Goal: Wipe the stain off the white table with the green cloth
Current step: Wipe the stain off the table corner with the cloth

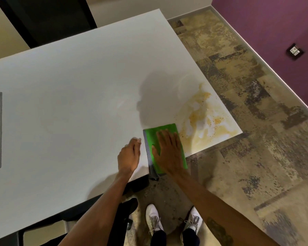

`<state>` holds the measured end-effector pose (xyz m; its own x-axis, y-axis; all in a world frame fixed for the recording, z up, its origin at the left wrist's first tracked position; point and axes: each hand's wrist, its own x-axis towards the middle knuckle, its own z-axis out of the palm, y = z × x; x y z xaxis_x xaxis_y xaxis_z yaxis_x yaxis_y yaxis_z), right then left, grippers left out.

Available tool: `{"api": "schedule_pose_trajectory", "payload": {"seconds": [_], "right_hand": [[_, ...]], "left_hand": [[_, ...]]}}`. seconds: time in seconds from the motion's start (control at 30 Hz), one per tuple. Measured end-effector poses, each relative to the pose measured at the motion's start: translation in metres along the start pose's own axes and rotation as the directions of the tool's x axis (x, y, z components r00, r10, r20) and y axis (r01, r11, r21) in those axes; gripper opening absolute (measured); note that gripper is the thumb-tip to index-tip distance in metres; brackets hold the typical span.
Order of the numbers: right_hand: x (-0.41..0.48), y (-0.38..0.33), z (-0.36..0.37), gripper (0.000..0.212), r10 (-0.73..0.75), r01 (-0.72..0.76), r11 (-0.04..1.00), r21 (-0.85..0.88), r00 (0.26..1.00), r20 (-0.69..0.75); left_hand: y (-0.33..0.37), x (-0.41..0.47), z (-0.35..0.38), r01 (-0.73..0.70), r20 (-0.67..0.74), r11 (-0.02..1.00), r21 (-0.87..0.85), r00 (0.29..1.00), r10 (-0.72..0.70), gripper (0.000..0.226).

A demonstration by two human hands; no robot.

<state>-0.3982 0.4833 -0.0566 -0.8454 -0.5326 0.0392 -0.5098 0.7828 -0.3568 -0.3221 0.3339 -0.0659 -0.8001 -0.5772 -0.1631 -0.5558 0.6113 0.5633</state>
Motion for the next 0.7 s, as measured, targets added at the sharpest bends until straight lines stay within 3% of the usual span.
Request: {"api": "schedule_pose_trajectory", "payload": {"seconds": [0.07,0.2,0.3,0.4,0.53,0.7], "right_hand": [[0.011,-0.004,0.007,0.067,0.023,-0.022,1.0,-0.011,0.998,0.064],[0.014,-0.006,0.032,0.081,-0.005,0.013,0.999,-0.051,0.987,0.159],[0.009,-0.005,0.045,0.085,0.011,0.002,0.994,-0.105,0.992,0.127],[0.006,-0.003,0.049,0.076,0.007,0.006,0.99,-0.143,0.996,0.094],[0.003,0.0,0.047,0.068,0.059,-0.044,0.982,-0.184,0.995,0.076],[-0.001,0.012,0.045,0.073,0.048,-0.038,0.99,-0.139,0.996,0.073]], "left_hand": [[-0.002,0.013,0.003,-0.011,-0.081,1.0,0.022,0.997,0.012,0.024],[-0.004,0.042,0.011,-0.116,-0.187,0.991,0.07,0.974,0.127,0.028],[-0.001,0.057,0.021,-0.134,-0.167,0.969,0.206,0.971,0.17,0.027],[-0.003,0.057,0.03,-0.12,-0.153,0.948,0.295,0.973,0.17,0.034],[-0.004,0.059,0.031,-0.169,-0.124,0.94,0.296,0.969,0.213,0.038],[-0.002,0.061,0.029,-0.228,-0.009,0.936,0.267,0.971,0.239,0.053]]}}
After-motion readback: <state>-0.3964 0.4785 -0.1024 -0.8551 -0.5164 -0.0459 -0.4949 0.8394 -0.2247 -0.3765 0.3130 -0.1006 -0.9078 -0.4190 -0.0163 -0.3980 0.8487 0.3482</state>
